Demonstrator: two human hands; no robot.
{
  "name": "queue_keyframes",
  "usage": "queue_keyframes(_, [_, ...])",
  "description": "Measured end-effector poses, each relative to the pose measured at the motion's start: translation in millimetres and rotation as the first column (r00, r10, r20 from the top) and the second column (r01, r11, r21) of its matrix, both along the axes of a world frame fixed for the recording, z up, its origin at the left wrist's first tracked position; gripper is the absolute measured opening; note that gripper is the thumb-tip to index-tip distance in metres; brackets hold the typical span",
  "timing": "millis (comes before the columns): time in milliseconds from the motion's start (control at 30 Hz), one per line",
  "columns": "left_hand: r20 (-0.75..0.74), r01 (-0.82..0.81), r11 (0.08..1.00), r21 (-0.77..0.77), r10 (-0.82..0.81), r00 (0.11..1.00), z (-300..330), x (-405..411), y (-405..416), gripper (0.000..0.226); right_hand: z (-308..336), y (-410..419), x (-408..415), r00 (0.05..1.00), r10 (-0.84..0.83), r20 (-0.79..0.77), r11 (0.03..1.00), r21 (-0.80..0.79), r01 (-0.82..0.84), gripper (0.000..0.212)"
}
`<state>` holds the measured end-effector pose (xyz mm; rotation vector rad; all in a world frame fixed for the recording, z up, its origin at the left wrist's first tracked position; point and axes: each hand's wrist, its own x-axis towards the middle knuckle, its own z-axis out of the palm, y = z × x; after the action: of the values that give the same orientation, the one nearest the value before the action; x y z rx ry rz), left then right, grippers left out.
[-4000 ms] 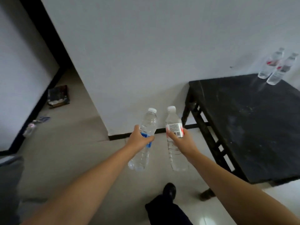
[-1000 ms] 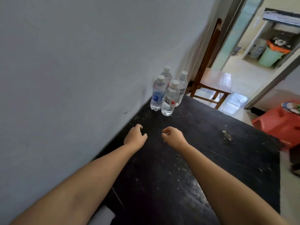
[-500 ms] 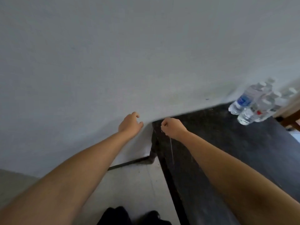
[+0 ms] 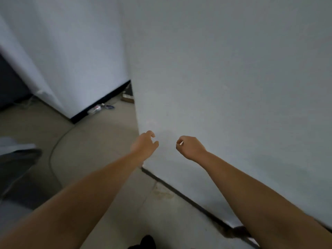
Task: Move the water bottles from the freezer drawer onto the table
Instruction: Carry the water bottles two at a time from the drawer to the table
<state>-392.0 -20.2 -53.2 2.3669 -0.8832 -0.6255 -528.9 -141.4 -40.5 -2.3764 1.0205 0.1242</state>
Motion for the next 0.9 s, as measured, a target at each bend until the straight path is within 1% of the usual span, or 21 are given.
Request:
queue_keyframes(67, [-0.021,-0.131,0.991,-0.011,0.131,0.991,1.3,28.7,34.8,0.036,3.3,19.8,45.2,0.993,0.120,0.007,0.993,0.000,-0.120,0.029])
queue_keyframes(133, [-0.044,-0.310,0.950,-0.021,0.309,0.950,-0.2,55.2,80.8,0.035,3.3,50.2,96.3,0.960,0.279,-0.017,0.960,0.003,-0.279,0.031])
queue_keyframes(167, [-0.052,-0.361,0.932,-0.028,0.359,0.932,-1.4,61.4,94.6,0.034,3.3,60.6,110.3,0.946,0.324,-0.032,0.946,0.008,-0.323,0.031])
queue_keyframes(200, [-0.065,-0.446,0.894,-0.033,0.444,0.894,-3.0,70.5,121.1,0.034,1.7,80.0,134.6,0.910,0.411,-0.052,0.912,0.011,-0.411,0.031])
queue_keyframes(267, [-0.066,-0.552,0.833,-0.035,0.550,0.833,-7.7,79.7,161.9,0.034,-0.8,111.3,167.9,0.841,0.536,-0.074,0.844,0.027,-0.536,0.032])
queue_keyframes(300, [-0.058,-0.619,0.785,-0.025,0.617,0.785,-10.5,82.9,189.6,0.034,-3.7,134.1,188.1,0.784,0.615,-0.085,0.788,0.033,-0.615,0.032])
queue_keyframes(367, [-0.040,-0.695,0.719,0.009,0.695,0.718,-14.0,84.5,227.0,0.034,-7.3,167.3,212.8,0.699,0.709,-0.093,0.703,0.031,-0.710,0.032])
queue_keyframes(433, [-0.020,-0.776,0.630,0.030,0.776,0.630,-16.7,83.5,266.1,0.034,-9.9,206.5,236.6,0.601,0.795,-0.082,0.605,0.035,-0.795,0.032])
queue_keyframes(533, [0.002,-0.893,0.450,0.029,0.893,0.450,-19.8,75.3,316.6,0.032,-15.1,265.2,265.9,0.405,0.912,-0.060,0.409,0.072,-0.910,0.028])
queue_keyframes(600, [-0.005,-0.949,0.312,0.041,0.950,0.312,-19.1,63.5,343.1,0.036,-17.5,300.5,280.4,0.273,0.960,-0.062,0.278,0.084,-0.957,0.022])
queue_keyframes(667, [-0.006,-0.982,0.184,0.046,0.983,0.184,-18.6,49.8,365.1,0.037,-17.3,333.1,293.0,0.130,0.988,-0.079,0.137,0.086,-0.987,0.022])
queue_keyframes(733, [0.005,-0.998,0.047,0.040,0.999,0.048,-17.5,31.4,385.5,0.035,-13.1,369.2,298.4,-0.032,0.995,-0.093,-0.024,0.091,-0.996,0.022])
queue_keyframes(800, [0.015,-0.997,-0.069,0.021,0.998,-0.069,-18.0,12.5,399.7,0.031,-9.9,400.4,295.6,-0.149,0.983,-0.106,-0.141,0.082,-0.987,0.021])
queue_keyframes(833, [0.009,-0.990,-0.137,0.032,0.991,-0.137,-19.2,-4.7,406.0,0.030,-11.6,419.8,287.1,-0.220,0.970,-0.106,-0.212,0.081,-0.974,0.020])
queue_keyframes(900, [0.006,-0.970,-0.235,0.066,0.972,-0.235,-22.4,-33.4,415.9,0.030,-14.9,448.8,268.1,-0.326,0.939,-0.110,-0.321,0.064,-0.945,0.023])
